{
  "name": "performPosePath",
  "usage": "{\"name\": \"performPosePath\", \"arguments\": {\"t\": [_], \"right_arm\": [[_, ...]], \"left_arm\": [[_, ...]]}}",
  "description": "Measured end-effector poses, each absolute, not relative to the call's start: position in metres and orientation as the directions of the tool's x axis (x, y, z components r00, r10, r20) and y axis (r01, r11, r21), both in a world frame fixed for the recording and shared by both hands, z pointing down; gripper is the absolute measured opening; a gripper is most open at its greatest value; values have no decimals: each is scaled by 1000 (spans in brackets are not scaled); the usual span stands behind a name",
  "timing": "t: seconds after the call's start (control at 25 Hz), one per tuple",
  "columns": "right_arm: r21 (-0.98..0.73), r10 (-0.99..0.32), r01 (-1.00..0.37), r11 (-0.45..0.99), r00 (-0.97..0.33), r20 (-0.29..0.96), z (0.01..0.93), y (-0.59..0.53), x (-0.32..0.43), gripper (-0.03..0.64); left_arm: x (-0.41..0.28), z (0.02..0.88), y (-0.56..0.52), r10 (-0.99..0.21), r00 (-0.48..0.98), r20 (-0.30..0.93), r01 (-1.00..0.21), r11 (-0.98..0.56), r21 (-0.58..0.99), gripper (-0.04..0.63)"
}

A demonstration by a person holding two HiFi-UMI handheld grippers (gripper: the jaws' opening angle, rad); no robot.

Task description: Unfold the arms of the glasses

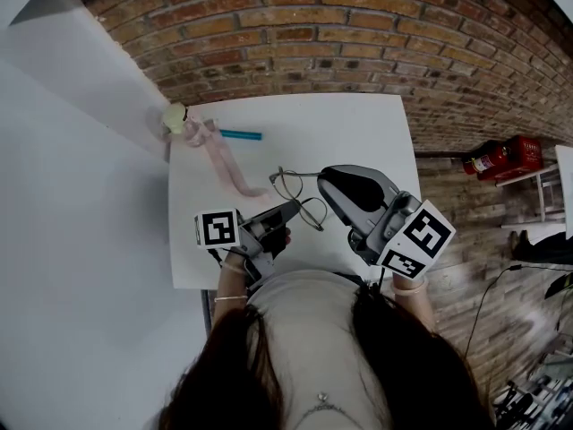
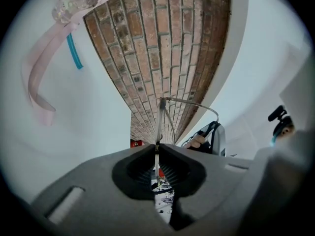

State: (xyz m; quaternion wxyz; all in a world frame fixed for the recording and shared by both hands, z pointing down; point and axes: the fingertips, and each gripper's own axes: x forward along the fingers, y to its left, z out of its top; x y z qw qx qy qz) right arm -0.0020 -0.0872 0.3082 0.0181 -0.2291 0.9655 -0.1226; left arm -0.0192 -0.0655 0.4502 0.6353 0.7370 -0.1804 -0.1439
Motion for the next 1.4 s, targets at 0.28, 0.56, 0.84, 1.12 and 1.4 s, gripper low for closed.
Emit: {"name": "performPosePath", "arguments": {"t": [0.28,0.56,0.84,1.12,1.4], "right_arm": [[-245,-453,-443,862,-891,17,307,-89,-1,37],[-244,-458,-448,860,-889,16,307,-90,0,37],[-249,-463,-449,858,-887,7,306,-92,1,37],[-252,-464,-450,857,-886,4,306,-93,1,37],[-253,-465,-451,856,-885,4,307,-94,1,37]], "left_arm": [[-20,461,-64,-425,902,78,-156,-152,976,21],[-18,463,-62,-406,909,93,-172,-163,972,21],[-15,465,-60,-389,916,98,-173,-165,971,21],[-14,467,-60,-378,920,106,-179,-166,970,21],[-13,468,-59,-371,922,107,-181,-169,969,21]]}}
